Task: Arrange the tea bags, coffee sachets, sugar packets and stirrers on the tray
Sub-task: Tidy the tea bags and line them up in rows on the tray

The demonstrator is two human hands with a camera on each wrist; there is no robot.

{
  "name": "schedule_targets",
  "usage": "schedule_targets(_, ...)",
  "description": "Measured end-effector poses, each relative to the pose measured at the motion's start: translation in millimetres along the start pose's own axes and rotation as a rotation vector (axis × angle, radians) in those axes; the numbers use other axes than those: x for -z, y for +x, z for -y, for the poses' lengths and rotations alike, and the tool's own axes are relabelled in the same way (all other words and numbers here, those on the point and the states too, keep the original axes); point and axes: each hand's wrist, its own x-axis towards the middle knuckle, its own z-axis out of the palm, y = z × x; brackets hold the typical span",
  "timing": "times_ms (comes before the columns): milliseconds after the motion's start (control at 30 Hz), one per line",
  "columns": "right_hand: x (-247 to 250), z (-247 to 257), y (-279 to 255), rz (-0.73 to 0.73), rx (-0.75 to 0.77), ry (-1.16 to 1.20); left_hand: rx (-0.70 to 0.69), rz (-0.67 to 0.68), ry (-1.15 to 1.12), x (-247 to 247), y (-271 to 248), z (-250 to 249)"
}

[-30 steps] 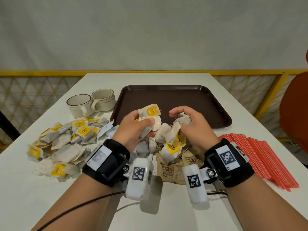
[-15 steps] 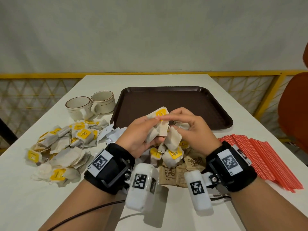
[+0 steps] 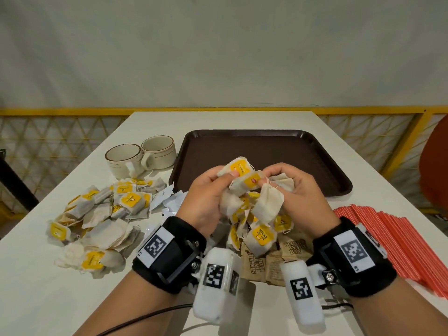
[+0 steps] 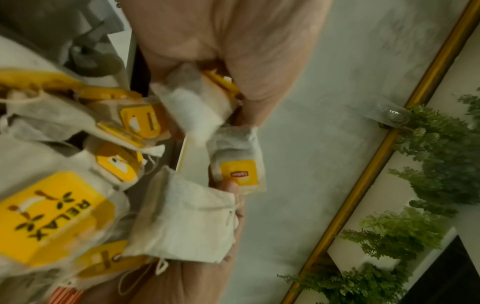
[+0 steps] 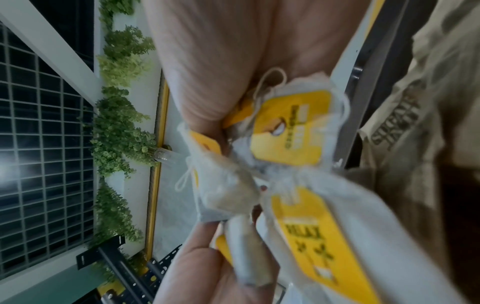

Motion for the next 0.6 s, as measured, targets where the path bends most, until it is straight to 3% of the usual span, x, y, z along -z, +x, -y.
schedule_targets(200, 1.0, -2.2, 3.2, -0.006, -0.025, 0.018, -0.145, -0.058, 0.115, 9.4, 8.4, 3.6)
schedule_targets(400, 0.6, -1.5, 3.6, 0.036, -0.119, 0.063, -0.074, -0.054, 0.185, 3.5, 5.7, 5.4)
schedule_targets(600, -0.8, 0.6, 5.0, 0.062, -0.145, 0.102, -0.088, -0.071, 0.218, 2.6, 3.7, 1.0)
